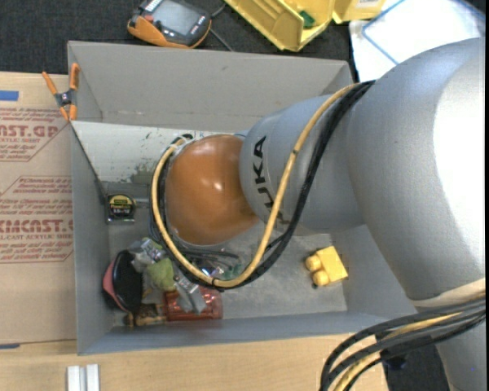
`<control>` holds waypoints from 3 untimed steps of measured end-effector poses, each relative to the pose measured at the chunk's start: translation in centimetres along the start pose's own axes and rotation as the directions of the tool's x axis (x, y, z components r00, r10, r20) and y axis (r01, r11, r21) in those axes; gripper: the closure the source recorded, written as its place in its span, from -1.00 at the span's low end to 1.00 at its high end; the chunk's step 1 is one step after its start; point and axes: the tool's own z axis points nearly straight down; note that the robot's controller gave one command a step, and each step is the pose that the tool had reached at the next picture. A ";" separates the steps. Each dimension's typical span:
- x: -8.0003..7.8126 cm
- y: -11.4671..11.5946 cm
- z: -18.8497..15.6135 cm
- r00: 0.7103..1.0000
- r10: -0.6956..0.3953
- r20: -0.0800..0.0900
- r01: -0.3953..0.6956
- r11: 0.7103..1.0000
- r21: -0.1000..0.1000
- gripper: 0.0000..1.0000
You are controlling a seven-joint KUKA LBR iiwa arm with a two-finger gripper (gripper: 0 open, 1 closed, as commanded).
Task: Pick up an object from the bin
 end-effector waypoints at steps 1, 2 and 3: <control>-0.9 -2.1 -2.7 0.964 0.266 -0.003 -0.266 0.964 0.002 -1.00; 1.1 -1.4 -12.5 0.998 0.061 -0.007 -0.061 0.998 -0.003 -1.00; 0.9 -1.8 -7.1 0.988 0.155 -0.003 -0.155 0.988 -0.001 -1.00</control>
Offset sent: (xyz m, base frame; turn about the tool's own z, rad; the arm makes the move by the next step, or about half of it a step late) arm -0.0069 -0.0224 0.1660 -0.0035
